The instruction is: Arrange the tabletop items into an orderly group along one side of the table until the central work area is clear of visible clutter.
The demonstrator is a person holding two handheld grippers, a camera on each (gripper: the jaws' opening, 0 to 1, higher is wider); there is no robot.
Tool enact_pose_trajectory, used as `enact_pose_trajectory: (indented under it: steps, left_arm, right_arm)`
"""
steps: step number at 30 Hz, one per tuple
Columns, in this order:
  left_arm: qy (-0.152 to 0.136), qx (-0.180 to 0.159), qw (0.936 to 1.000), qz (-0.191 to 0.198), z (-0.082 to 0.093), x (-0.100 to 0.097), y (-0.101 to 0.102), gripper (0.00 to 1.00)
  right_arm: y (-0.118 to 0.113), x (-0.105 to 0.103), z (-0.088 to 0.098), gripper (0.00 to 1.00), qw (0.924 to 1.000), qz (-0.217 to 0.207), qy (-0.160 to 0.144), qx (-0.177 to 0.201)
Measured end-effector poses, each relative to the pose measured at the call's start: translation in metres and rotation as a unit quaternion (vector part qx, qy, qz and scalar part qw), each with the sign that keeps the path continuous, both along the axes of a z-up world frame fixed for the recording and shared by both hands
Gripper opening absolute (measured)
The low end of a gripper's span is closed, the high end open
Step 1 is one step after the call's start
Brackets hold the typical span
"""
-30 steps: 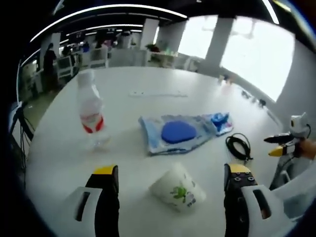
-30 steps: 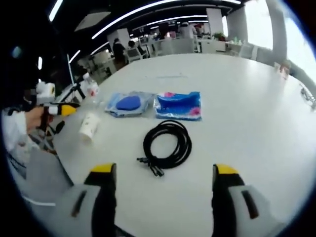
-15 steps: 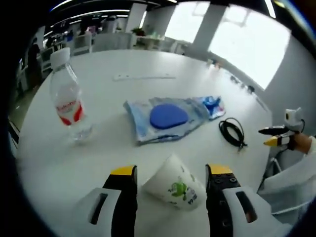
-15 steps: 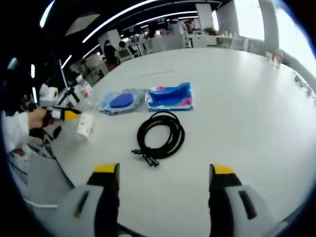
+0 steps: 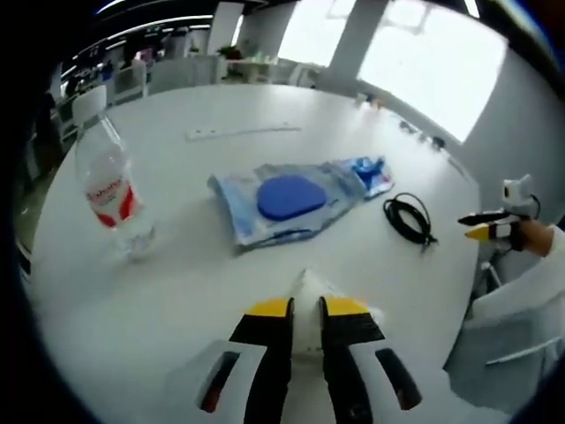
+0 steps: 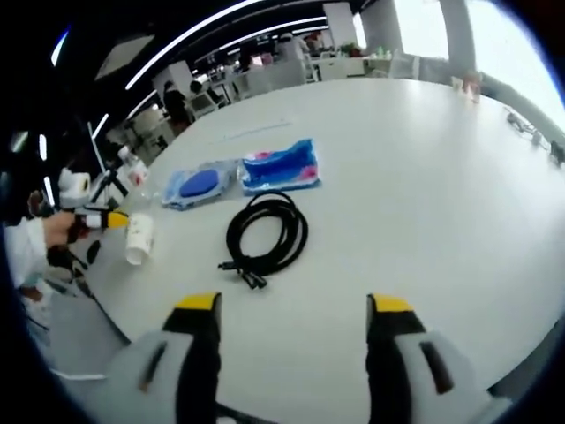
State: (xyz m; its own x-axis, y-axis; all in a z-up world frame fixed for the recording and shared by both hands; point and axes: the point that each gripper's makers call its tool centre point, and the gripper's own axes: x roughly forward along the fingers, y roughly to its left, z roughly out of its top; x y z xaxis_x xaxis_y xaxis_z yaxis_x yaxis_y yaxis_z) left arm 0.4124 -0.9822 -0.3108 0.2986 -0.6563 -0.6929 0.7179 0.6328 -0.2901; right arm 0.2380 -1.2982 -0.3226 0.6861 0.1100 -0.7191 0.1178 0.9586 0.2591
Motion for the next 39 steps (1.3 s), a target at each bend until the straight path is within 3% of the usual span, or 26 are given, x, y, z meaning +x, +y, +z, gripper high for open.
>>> enact_pose_trajectory:
  steps: [1,11,16,26,30,35,39]
  left_arm:
    - [0.011,-0.012,0.9998,0.007,0.002,-0.001,-0.001,0.0]
    - [0.019,-0.02,0.9994,0.019,0.008,-0.008,0.0,0.0]
    - [-0.02,-0.019,0.9995,0.014,0.028,-0.003,0.001,0.0]
    - [-0.089,-0.007,0.9959,0.017,0.047,0.019,0.007,0.0]
    - [-0.144,0.016,0.9894,-0.004,0.057,0.029,0.007,0.0]
    - [-0.185,0.034,0.982,-0.015,0.062,0.042,0.007,0.0]
    - [-0.233,0.07,0.9688,-0.047,0.067,0.051,0.006,0.0]
  right_arm:
    - [0.0,0.0,0.0,0.64,1.0,-0.002,-0.001,0.001]
    - [-0.002,-0.003,0.0,0.63,0.9999,-0.013,-0.004,0.008]
    - [-0.003,-0.006,-0.002,0.62,0.9997,-0.019,-0.003,0.013]
    - [-0.002,-0.005,0.0,0.61,0.9995,-0.025,-0.009,0.02]
    - [-0.003,-0.004,0.0,0.6,0.9995,-0.025,-0.01,0.02]
    - [-0.003,-0.004,0.0,0.6,0.9993,-0.027,-0.009,0.022]
    - [-0.005,-0.007,-0.003,0.59,0.9993,-0.029,-0.006,0.022]
